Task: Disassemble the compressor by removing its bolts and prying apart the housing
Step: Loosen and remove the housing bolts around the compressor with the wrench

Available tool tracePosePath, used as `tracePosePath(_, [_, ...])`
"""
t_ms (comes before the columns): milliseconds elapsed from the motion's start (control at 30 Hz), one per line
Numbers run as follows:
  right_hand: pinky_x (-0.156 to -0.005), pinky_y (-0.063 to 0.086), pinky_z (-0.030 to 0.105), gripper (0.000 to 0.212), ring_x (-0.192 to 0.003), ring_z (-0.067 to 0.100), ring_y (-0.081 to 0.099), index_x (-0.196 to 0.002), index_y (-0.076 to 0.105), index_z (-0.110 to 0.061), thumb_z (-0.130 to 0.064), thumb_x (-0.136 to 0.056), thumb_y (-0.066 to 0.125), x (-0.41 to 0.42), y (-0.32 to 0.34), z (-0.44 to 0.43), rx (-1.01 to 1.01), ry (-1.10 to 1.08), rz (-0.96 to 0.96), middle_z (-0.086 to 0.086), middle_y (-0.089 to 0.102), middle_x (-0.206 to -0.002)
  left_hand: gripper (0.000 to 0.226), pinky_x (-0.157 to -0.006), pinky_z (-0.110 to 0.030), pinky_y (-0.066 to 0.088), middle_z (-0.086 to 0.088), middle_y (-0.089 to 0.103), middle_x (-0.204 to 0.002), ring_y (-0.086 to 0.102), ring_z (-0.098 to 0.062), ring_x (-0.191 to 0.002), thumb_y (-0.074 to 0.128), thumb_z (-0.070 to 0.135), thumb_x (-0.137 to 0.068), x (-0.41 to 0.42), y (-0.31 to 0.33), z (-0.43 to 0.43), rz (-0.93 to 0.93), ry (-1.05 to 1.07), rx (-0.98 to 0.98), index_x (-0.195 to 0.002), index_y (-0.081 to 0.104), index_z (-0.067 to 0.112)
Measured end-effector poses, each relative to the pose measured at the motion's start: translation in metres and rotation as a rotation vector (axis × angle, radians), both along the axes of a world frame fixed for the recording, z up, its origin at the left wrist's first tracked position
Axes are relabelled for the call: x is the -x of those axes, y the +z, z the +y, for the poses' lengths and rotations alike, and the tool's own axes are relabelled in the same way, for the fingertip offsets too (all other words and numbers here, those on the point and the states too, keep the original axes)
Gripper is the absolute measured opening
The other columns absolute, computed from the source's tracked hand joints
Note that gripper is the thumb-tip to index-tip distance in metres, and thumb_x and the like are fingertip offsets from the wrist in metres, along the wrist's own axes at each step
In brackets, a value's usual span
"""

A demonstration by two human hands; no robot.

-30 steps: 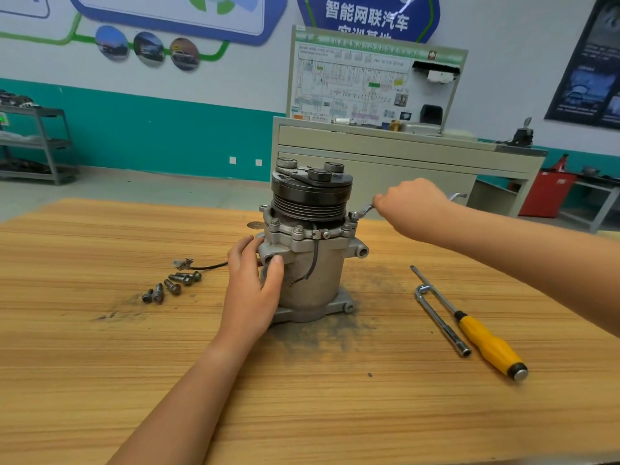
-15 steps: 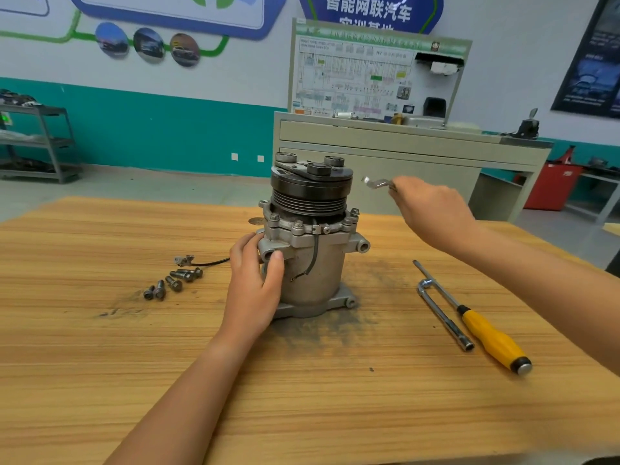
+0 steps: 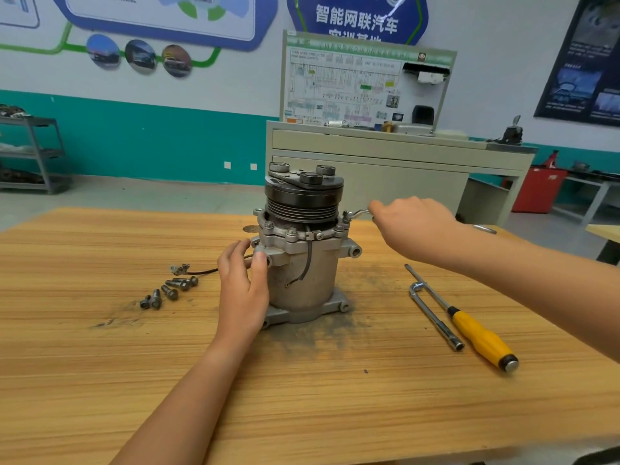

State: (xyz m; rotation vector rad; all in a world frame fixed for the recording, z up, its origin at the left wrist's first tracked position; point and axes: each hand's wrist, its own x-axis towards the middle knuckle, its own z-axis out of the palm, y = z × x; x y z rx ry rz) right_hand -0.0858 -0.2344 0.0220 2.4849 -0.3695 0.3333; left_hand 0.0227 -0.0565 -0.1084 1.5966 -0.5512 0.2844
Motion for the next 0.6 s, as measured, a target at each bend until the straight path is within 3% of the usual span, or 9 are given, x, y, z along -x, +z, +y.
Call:
tracePosePath(200, [-0.039, 0.019, 0.026, 0.021, -0.046, 0.015, 0.028, -0.109, 0.047, -0.005, 0.002, -0.09, 0.039, -0.003, 0.007, 0.015, 0.128, -0.013, 0.116, 0.001, 0.031, -0.058, 0.042, -0.07, 0.013, 0.02, 0.003, 0.033, -0.132, 0.027, 0.04, -0.091, 0.035, 0.028, -0.1, 0.0, 0.0, 0.0, 0.007, 0.002, 0.0, -0.136, 0.041, 0.008])
tracePosePath(367, [-0.039, 0.024, 0.026, 0.014, -0.047, 0.015, 0.035, -0.104, 0.045, -0.007, -0.009, -0.095, 0.034, -0.006, 0.009, 0.01, 0.118, -0.023, 0.162, 0.001, 0.037, -0.058, 0.041, -0.069, 0.012, 0.021, -0.003, 0.036, -0.136, 0.028, 0.04, -0.09, 0.035, 0.027, -0.1, 0.0, 0.001, 0.0, 0.027, -0.002, 0.003, -0.135, 0.042, 0.008])
tracePosePath(500, [-0.037, 0.024, 0.024, 0.029, -0.043, 0.013, 0.034, -0.121, 0.035, -0.003, -0.002, -0.092, 0.035, -0.004, 0.014, -0.006, 0.233, 0.0, 0.27, -0.001, 0.039, -0.056, 0.041, -0.069, 0.012, 0.022, -0.003, 0.037, -0.136, 0.029, 0.039, -0.09, 0.035, 0.029, -0.1, -0.001, 0.001, 0.0, 0.037, -0.012, -0.006, -0.135, 0.043, 0.01])
tracePosePath(600, [-0.039, 0.023, 0.024, 0.029, -0.045, 0.012, 0.033, -0.12, 0.037, -0.005, 0.001, -0.091, 0.04, -0.012, 0.012, -0.015, 0.267, -0.027, 0.251, -0.001, 0.036, -0.058, 0.042, -0.069, 0.012, 0.021, -0.003, 0.037, -0.139, 0.029, 0.039, -0.09, 0.034, 0.03, -0.099, -0.001, 0.0, -0.001, 0.045, -0.02, -0.011, -0.136, 0.042, 0.01])
